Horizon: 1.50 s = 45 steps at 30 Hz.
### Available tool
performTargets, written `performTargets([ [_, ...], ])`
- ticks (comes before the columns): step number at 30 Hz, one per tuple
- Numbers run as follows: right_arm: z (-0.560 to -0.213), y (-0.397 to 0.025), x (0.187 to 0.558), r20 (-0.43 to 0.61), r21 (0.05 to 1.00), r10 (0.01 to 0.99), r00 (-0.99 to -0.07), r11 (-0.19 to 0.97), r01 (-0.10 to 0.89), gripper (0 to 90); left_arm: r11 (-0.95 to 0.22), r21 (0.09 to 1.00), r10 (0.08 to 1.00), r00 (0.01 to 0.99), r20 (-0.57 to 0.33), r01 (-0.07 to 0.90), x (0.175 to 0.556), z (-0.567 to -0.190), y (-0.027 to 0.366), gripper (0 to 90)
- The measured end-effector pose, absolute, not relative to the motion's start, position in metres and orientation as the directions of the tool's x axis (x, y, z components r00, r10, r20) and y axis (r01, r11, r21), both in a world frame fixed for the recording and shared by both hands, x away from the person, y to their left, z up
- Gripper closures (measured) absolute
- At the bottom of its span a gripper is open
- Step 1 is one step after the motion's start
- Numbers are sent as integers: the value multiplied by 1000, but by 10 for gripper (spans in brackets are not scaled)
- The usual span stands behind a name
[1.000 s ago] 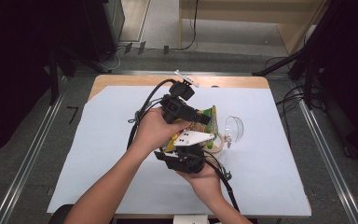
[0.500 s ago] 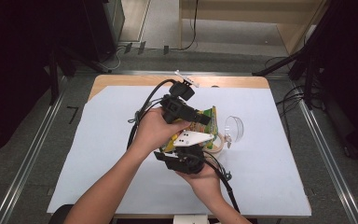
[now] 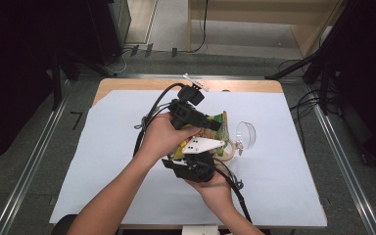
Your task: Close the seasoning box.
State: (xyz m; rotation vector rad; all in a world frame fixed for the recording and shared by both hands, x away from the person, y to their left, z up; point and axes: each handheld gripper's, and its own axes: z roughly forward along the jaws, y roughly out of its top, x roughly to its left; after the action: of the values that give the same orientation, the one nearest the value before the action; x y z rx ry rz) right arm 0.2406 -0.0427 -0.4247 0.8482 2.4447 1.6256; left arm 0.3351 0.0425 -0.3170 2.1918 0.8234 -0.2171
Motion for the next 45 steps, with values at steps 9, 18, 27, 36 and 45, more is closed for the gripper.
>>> performTargets([
  [9,-425,-42,240,234,871,489,-841,279,405,709,-497,606,493,776,-393,622,335,-317,42,719],
  [18,-425,-42,240,231,873,489,-841,278,401,709,-501,605,492,779,-389,619,334,-317,42,719],
  [27,-425,-43,240,222,877,492,-842,277,393,709,-499,608,489,780,-391,618,334,-316,42,719],
  [36,-426,-43,239,216,882,494,-842,271,386,708,-505,607,491,782,-384,614,333,-316,41,719],
  [45,-430,-43,239,211,886,500,-840,265,380,699,-509,605,485,784,-387,613,332,-317,40,717],
])
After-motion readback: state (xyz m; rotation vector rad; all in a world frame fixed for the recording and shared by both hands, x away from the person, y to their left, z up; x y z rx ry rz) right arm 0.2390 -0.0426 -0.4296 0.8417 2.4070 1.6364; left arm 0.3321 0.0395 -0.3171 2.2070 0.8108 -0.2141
